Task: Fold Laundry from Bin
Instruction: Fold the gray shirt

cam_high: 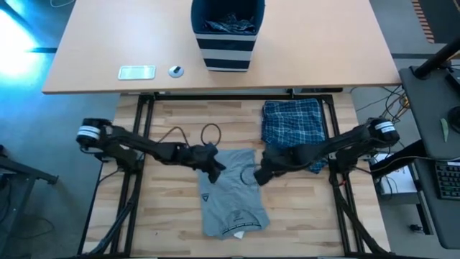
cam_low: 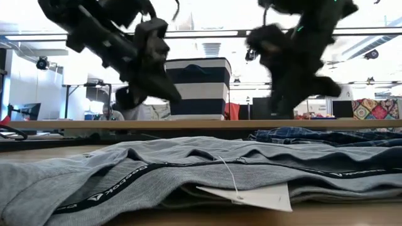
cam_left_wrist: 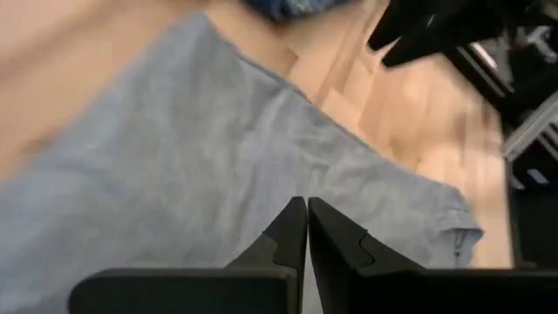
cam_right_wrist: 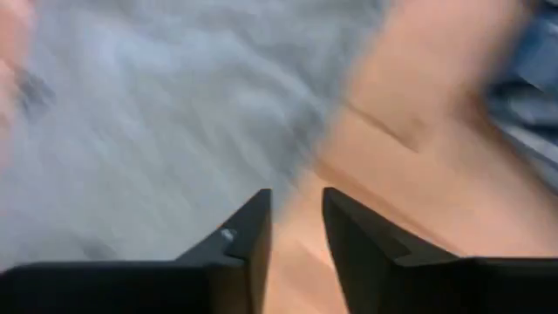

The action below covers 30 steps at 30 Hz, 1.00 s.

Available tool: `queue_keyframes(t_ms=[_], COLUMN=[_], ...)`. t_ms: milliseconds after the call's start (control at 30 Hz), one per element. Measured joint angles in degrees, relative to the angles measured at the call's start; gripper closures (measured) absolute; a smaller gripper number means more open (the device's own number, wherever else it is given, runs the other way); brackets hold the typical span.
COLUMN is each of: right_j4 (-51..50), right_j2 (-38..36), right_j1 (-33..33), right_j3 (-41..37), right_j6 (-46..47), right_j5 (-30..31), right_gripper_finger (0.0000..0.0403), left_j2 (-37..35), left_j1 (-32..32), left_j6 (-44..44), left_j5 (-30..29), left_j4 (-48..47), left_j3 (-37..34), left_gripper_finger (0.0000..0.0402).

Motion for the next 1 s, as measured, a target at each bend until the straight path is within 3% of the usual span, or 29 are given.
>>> queue_keyframes(t_ms=[133, 267, 633, 1000], right_j4=[5.4, 8.0, 16.5, 16.9], right_j2=[2.5, 6.1, 11.2, 11.4], right_j1=[-2.8, -4.7, -6.2, -7.3], right_j3=[-1.3, -1.2, -1.1, -1.2], right_j6=[1.1, 3.3, 6.4, 6.6], right_j5=[-0.5, -3.8, -7.4, -7.4], right_gripper_finger=[0.0247, 0.0234, 0.0256, 0.0299], left_j2=[-5.9, -9.3, -10.9, -10.2], left_j1=[0.0, -0.3, -1.5, -1.6], left_j6=[0.7, 0.5, -0.3, -0.6], left_j5=[-3.4, -6.2, -6.6, -6.7], left_j4=[-4.7, -11.7, -18.1, -18.1], left_j3=[0.2, 0.1, 0.2, 0.2], left_gripper_finger=[0.0402, 0.0402, 0.0402, 0.0402])
